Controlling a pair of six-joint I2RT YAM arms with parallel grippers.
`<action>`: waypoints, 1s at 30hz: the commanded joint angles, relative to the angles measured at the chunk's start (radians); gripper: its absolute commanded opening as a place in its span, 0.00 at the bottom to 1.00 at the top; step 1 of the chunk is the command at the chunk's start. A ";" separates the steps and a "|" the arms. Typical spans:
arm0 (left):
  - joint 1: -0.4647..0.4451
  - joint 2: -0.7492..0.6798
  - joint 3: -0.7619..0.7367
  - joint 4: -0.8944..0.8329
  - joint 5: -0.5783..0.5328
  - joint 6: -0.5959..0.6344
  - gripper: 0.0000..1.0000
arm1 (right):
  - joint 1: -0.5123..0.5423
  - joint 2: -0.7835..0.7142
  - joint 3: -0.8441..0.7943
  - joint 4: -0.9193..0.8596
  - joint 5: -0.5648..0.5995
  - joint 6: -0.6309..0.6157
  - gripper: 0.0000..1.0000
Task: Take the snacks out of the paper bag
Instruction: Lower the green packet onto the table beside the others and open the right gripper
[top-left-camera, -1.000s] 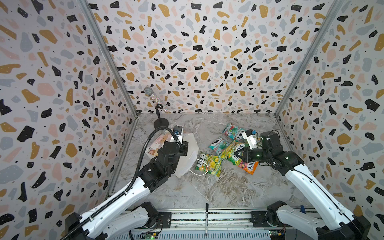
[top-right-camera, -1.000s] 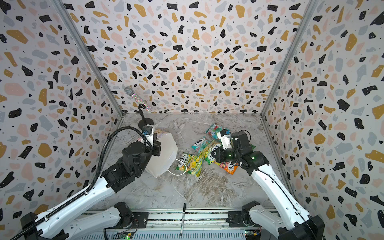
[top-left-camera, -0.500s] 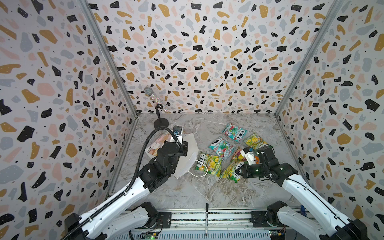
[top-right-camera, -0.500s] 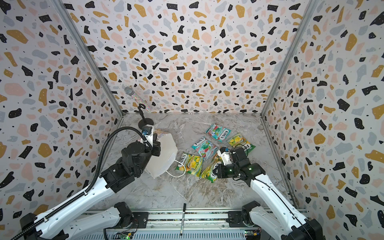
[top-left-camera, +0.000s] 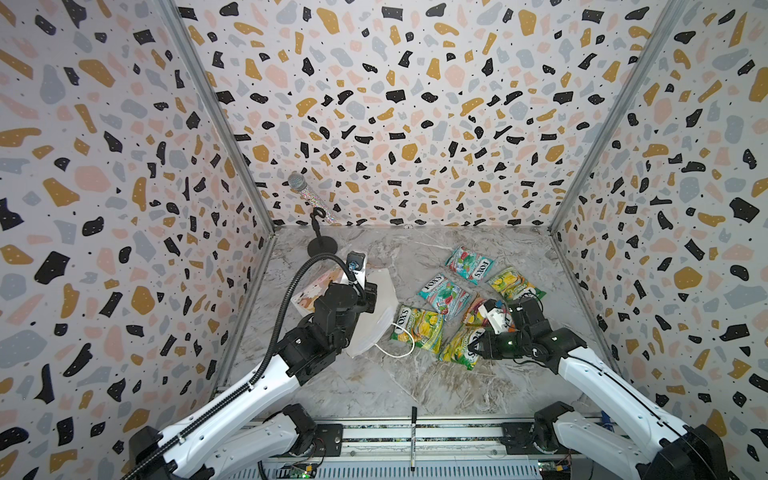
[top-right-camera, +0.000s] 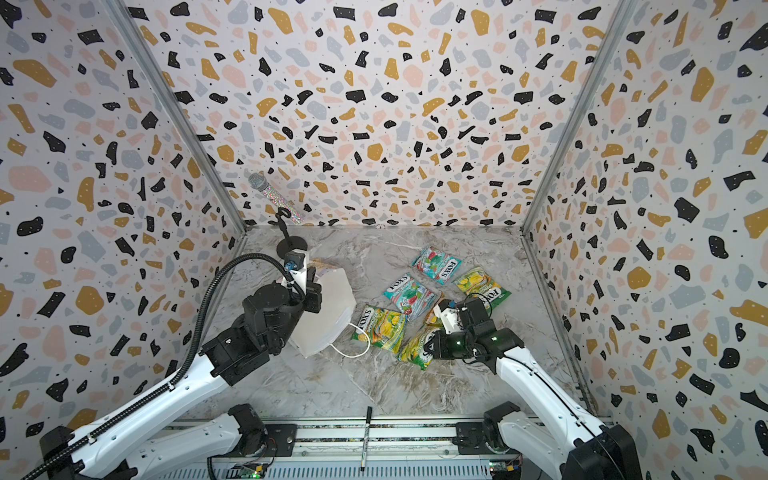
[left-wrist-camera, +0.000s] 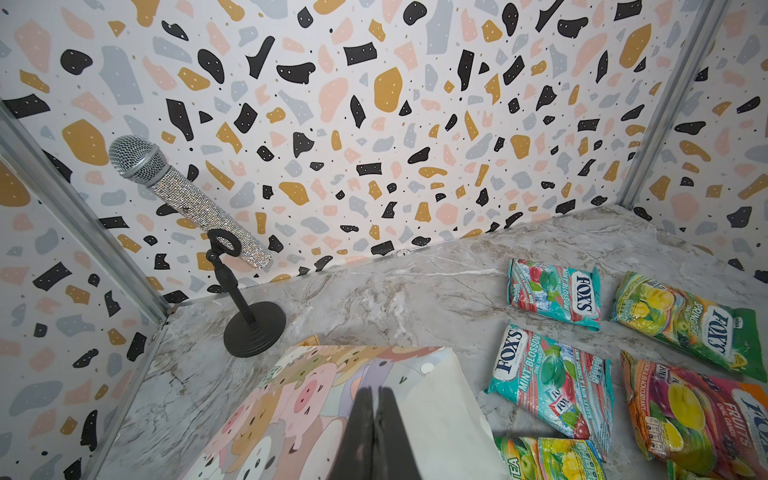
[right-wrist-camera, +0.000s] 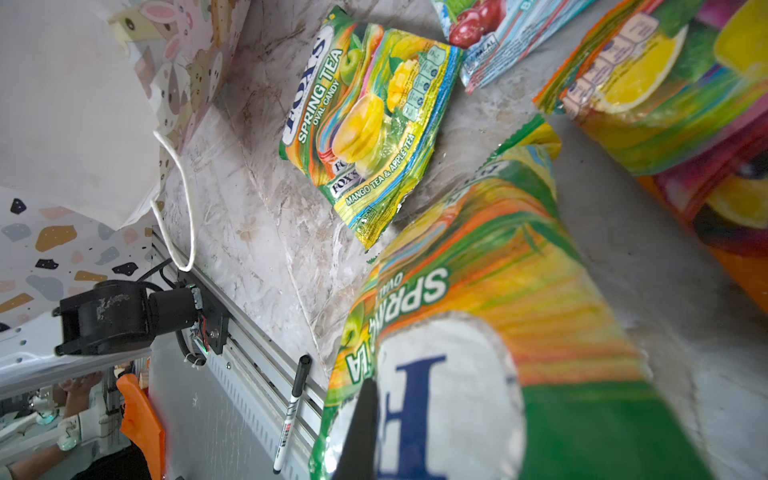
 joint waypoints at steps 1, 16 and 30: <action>0.006 -0.017 0.004 0.039 -0.002 0.005 0.00 | -0.003 0.008 0.001 0.019 0.015 0.022 0.00; 0.005 -0.016 0.003 0.041 0.006 0.003 0.00 | -0.003 0.022 0.032 -0.109 0.185 0.063 0.50; 0.005 -0.020 0.001 0.044 0.006 0.001 0.00 | -0.003 -0.122 0.043 -0.148 0.441 0.169 0.68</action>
